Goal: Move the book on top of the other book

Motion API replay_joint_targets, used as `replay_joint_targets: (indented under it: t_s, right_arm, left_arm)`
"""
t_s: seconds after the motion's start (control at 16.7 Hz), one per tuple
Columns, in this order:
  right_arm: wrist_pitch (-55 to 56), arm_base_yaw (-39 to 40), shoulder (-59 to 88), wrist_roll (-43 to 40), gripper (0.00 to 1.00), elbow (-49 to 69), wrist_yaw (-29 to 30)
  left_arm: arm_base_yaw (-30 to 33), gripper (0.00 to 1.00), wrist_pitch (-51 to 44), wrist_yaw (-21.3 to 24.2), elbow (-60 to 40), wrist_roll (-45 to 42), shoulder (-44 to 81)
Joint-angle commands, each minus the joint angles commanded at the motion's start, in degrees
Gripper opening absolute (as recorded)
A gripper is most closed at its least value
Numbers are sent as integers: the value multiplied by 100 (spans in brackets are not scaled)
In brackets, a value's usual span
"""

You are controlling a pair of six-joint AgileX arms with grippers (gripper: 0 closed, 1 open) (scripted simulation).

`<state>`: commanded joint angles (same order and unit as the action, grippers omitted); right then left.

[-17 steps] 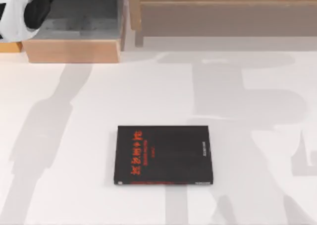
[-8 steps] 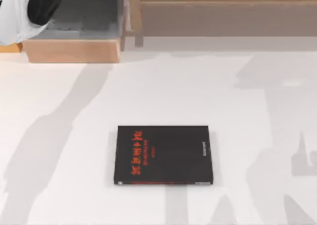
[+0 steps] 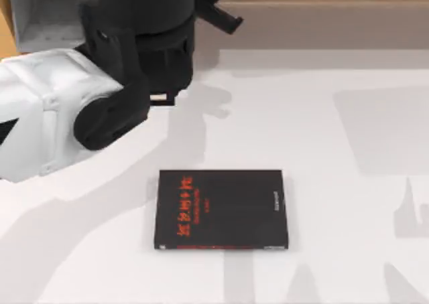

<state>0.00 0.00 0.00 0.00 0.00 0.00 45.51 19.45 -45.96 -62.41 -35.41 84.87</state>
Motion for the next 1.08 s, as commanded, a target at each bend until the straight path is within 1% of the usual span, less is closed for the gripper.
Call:
replay_joint_targets:
  t_s: [0.12, 0.24, 0.42, 0.54, 0.66, 1.08]
  right_arm:
    - [0, 0, 0, 0, 100, 0, 0]
    - [0, 0, 0, 0, 100, 0, 0]
    - [0, 0, 0, 0, 100, 0, 0]
    - [0, 0, 0, 0, 100, 0, 0]
    - [0, 0, 0, 0, 100, 0, 0]
    - [0, 0, 0, 0, 100, 0, 0]
  left_arm:
    - [641, 0, -432, -335, 478, -357, 99]
    - [1220, 0, -857, -545, 937, -565, 392]
    - [1910, 0, -1404, -681, 1508, -653, 978]
    - [2216, 0, -1666, -686, 1776, -619, 1305]
    - [2361, 0, -1797, -669, 1908, -578, 1479]
    - [2307, 0, -1698, -633, 1914, -654, 1526]
